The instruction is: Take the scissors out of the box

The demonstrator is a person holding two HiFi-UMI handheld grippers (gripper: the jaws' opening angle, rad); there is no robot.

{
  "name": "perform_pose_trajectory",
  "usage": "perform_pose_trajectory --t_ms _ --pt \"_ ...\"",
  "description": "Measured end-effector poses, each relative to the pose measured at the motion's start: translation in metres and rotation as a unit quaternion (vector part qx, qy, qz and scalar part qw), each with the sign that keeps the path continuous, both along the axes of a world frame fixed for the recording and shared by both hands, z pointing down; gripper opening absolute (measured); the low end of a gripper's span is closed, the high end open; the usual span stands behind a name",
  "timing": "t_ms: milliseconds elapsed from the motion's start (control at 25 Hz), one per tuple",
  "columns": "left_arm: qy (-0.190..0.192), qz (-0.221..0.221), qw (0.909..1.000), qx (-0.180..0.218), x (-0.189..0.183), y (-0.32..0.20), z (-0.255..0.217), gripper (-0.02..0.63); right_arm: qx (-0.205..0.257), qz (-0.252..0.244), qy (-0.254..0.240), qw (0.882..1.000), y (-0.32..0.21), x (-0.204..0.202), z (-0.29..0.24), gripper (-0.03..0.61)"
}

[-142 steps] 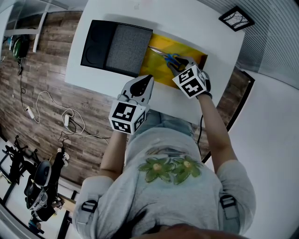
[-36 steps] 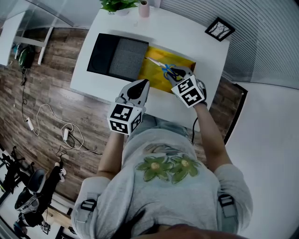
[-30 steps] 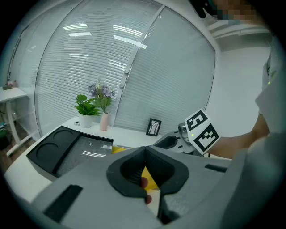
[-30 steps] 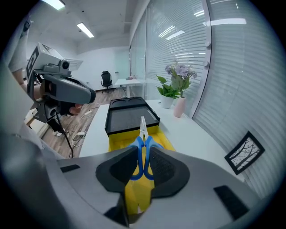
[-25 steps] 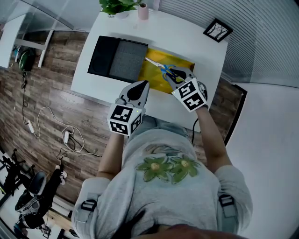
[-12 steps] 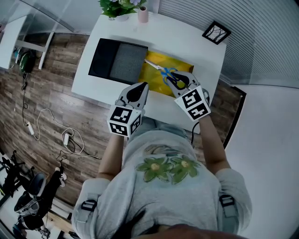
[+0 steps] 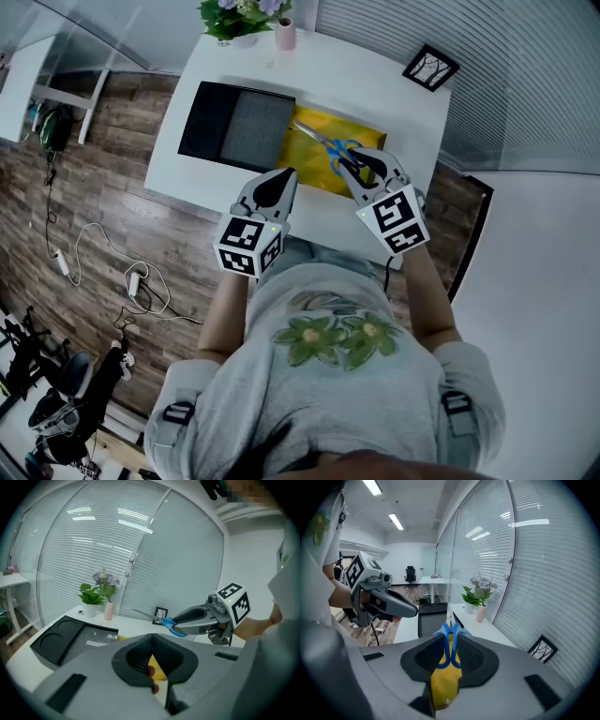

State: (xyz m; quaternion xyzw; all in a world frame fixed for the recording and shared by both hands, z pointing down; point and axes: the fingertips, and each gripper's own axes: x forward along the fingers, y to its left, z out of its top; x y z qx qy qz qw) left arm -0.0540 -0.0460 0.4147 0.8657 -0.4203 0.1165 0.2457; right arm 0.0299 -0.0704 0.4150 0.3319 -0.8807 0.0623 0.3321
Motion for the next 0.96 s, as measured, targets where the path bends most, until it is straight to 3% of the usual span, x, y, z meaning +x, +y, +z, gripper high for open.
perform_pose_trajectory --t_ms 960 --pt "-0.003 -0.015 0.9998 0.011 -0.002 0.010 -0.007 0.008 0.015 0.006 -0.029 0.999 0.015 0.012 -0.019 0.084"
